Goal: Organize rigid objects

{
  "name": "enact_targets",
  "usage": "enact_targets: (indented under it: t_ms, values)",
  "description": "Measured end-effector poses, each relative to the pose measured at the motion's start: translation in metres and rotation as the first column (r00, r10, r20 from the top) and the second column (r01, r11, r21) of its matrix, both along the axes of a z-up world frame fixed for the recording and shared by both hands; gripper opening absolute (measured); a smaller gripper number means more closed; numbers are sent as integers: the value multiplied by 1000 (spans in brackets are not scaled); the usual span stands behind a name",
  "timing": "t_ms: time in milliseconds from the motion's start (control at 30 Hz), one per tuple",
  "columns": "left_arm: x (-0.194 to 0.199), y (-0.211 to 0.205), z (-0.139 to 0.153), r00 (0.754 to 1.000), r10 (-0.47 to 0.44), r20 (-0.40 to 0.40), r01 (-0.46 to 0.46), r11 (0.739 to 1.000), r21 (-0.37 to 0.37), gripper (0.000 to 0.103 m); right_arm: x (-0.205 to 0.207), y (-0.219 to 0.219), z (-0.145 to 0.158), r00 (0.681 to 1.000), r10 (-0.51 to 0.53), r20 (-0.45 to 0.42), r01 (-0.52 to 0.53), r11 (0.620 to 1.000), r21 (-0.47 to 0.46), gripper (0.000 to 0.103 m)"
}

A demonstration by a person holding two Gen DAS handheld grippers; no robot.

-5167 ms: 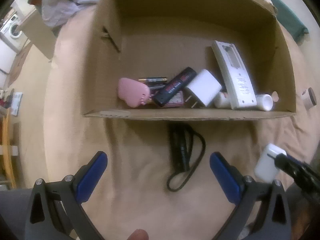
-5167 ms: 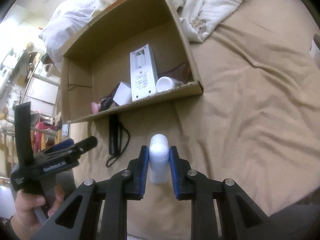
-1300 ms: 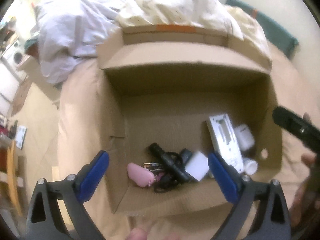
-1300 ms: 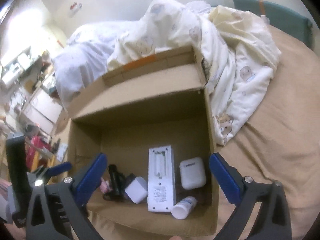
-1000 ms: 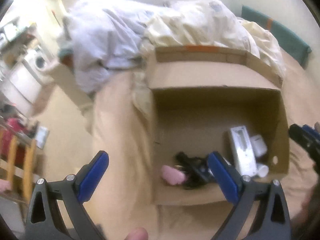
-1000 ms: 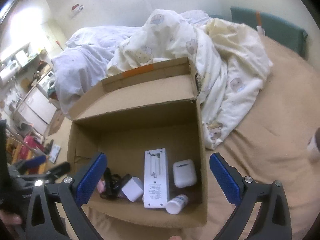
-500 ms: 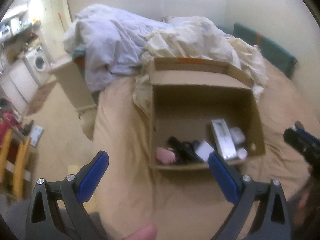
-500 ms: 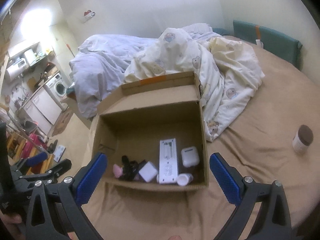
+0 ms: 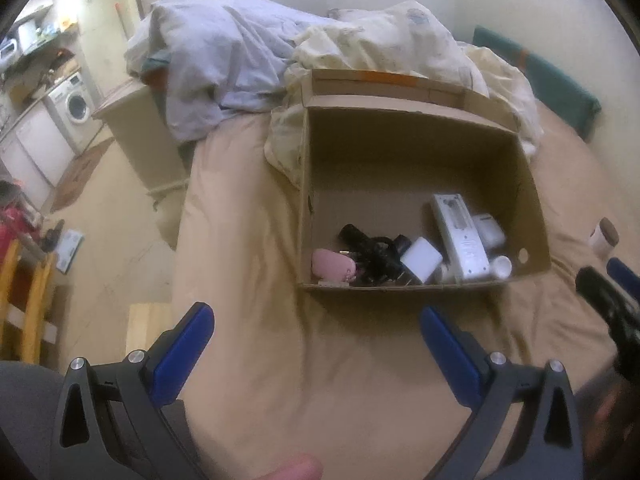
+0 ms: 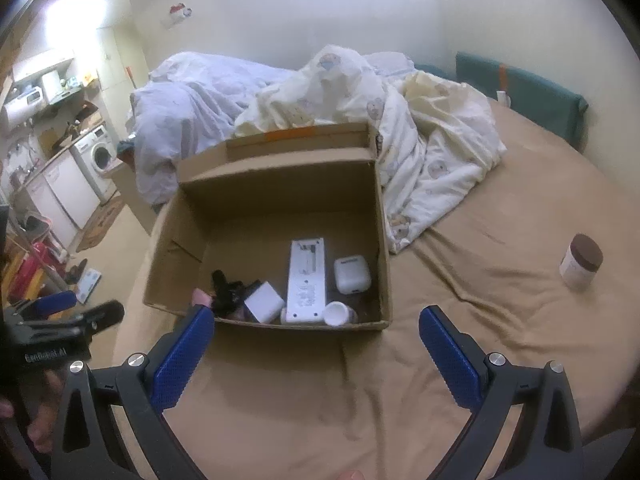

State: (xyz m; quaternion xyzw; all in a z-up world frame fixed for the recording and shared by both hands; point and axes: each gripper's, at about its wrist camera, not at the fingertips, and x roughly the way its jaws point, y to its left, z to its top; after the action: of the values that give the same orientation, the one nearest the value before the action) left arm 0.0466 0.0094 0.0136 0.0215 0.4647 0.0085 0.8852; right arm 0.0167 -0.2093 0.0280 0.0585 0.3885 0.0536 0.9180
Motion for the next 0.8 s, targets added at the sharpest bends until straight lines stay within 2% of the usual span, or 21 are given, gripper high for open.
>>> enact_targets:
  t_ms: [133,333,800]
  values:
    - [3,-3,1,1000,1,12,-1,1000,-4,103,10,0,-6,1000,-21,-3,21,1000,-3,103]
    - [10,2,-7,999,19,-44,-22,998,-52,103,17,-4,-13,999,-34,-38,34,999,8,103]
    - [6,-4,-8,999,-2,-39,1,999,-34,103,18,-4,-14,998,-35,-53,36,999,7,103]
